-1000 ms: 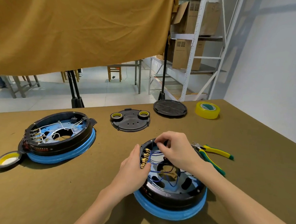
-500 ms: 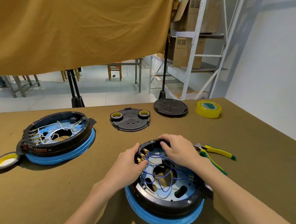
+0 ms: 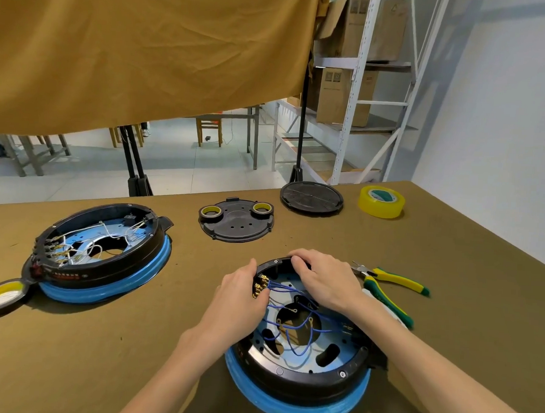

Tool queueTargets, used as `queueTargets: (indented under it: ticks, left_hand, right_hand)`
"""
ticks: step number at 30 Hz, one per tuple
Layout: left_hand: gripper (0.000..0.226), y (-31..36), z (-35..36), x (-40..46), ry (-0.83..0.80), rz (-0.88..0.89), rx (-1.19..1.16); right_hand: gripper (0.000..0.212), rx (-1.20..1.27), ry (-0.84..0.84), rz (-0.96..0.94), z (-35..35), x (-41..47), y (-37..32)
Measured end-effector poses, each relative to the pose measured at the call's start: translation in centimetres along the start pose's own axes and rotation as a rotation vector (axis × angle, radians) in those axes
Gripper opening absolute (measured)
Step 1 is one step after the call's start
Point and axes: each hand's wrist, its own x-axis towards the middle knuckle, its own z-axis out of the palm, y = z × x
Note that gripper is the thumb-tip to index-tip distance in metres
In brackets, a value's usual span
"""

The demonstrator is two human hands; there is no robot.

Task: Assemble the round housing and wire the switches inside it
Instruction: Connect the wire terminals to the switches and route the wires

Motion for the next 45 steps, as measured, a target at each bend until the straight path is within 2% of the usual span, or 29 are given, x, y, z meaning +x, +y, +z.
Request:
queueTargets:
  ticks: [3,8,14,16,19,21,24,26,30,35,41,45]
  left_hand:
    - [0.070,-0.3,0.2,0.0,-0.001,0.012,0.057]
    - [0.077,0.1,0.0,0.4,0.049,0.000,0.057]
    - [0.063,0.4,0.1,0.2,0.077,0.025,0.113]
    - [0.054,0.4,0.3,0.1,0.091,0.084,0.084]
    - [0.028,0.5,0.1,0.2,0.060,0.212,0.096]
    - [0.020,0.4,-0.1,0.5,0.046,0.276,0.113]
    - [0.017,0.4,-0.3,0.9,0.095,0.307,0.139]
    - [0.015,0.4,-0.1,0.9,0.113,0.321,0.163]
    - [0.010,0.5,0.0,0.5,0.134,0.309,0.105]
    - [0.012,0.6,0.0,0.5,0.127,0.317,0.135]
    - [0.013,0.3,0.2,0.4,0.131,0.337,0.140]
    - [0.011,0.2,0.4,0.6,0.132,0.341,0.132]
  right_hand:
    - [0.039,0.038,-0.060,0.008,-0.4,0.1,0.0]
    - [0.031,0.242,-0.119,0.060,-1.5,0.6,0.8]
    - [0.029,0.261,-0.083,0.052,-1.2,0.4,0.7]
    - [0.023,0.405,-0.025,0.032,-1.5,0.1,0.9]
    - [0.007,0.578,0.088,-0.027,-2.4,-1.1,1.1]
    - [0.005,0.499,0.056,-0.097,-2.7,-2.3,1.4]
    - [0.016,0.286,-0.128,-0.151,-2.9,-4.0,1.7]
    - [0.022,0.182,-0.189,-0.169,-3.1,-4.5,1.6]
    - [0.031,0.175,-0.163,-0.160,-3.8,-4.8,1.5]
    - [0.023,0.353,-0.131,-0.069,-3.9,-4.9,0.0]
    - [0.016,0.240,-0.056,-0.024,-3.3,-4.5,-1.0]
    - [0.009,0.001,-0.027,-0.028,-1.4,-4.4,-1.3]
